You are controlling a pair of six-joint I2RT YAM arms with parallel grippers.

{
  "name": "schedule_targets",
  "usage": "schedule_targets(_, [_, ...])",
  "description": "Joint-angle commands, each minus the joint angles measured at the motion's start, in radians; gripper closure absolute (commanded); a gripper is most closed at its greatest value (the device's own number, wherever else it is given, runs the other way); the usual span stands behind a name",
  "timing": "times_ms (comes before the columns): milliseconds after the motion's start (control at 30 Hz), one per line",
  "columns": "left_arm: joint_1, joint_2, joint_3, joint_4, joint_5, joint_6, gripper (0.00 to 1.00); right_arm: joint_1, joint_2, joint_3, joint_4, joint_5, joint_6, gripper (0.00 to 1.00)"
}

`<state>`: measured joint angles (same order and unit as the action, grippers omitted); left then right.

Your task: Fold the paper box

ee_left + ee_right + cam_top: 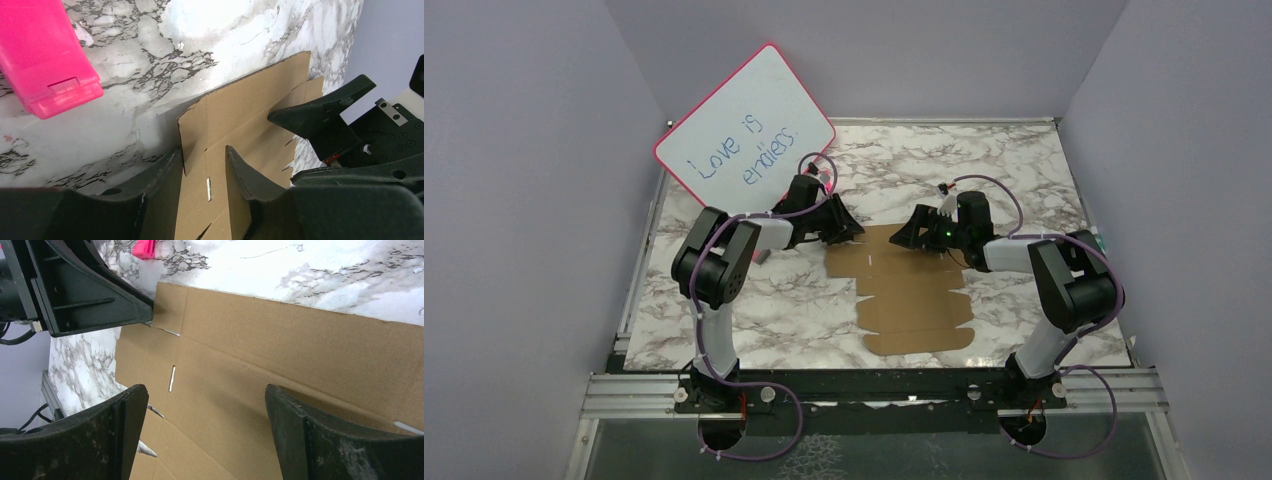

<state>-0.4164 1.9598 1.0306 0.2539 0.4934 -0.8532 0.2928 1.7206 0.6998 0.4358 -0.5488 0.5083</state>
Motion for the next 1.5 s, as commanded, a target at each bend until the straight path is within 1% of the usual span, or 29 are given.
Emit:
schedule_targets(0, [-0.01,-0.038,0.004,0.009,0.026,0.012,0.71,0.003,0.04,-0.017,-0.035,-0.028,0.009,0.08])
schedule_targets(67, [-0.019,-0.042,0.016,-0.01,0.014,0.021,0.75,0.003,0.041,-0.017,-0.036,-0.028,0.01,0.07])
schedule_targets(267, [-0.054,-0.038,0.072,-0.097,-0.055,0.077,0.84,0.002,0.046,-0.017,-0.04,-0.025,0.009,0.07])
schedule_targets(367, [-0.079,-0.033,0.115,-0.175,-0.12,0.125,0.87,0.003,0.05,-0.015,-0.041,-0.025,0.01,0.08])
schedule_targets(500, [-0.116,-0.025,0.19,-0.332,-0.261,0.211,0.88,0.003,0.054,-0.015,-0.043,-0.023,0.012,0.07])
schedule_targets(600, [-0.148,-0.009,0.244,-0.417,-0.35,0.257,0.88,0.003,0.055,-0.014,-0.049,-0.016,0.014,0.08])
schedule_targets(800, [-0.193,0.029,0.326,-0.513,-0.447,0.311,0.88,0.003,0.057,-0.013,-0.047,-0.017,0.021,0.07])
schedule_targets(967, [-0.2,0.023,0.356,-0.562,-0.519,0.341,0.87,0.003,0.047,-0.009,-0.053,-0.019,0.021,0.07])
schedule_targets(1067, [-0.2,-0.002,0.356,-0.576,-0.553,0.354,0.84,0.003,0.027,0.005,-0.078,-0.025,0.012,0.07])
schedule_targets(1167, [-0.2,-0.035,0.354,-0.579,-0.561,0.363,0.77,0.003,-0.021,0.019,-0.109,-0.034,-0.01,0.06])
schedule_targets(1267, [-0.2,-0.074,0.349,-0.579,-0.553,0.365,0.71,0.003,-0.078,0.054,-0.193,0.024,-0.036,0.04])
schedule_targets(1400, [-0.201,-0.133,0.335,-0.576,-0.527,0.365,0.57,-0.015,-0.133,0.079,-0.265,0.11,-0.08,0.01])
schedule_targets(1467, [-0.202,-0.157,0.325,-0.569,-0.5,0.363,0.52,-0.039,-0.148,0.077,-0.289,0.136,-0.084,0.01])
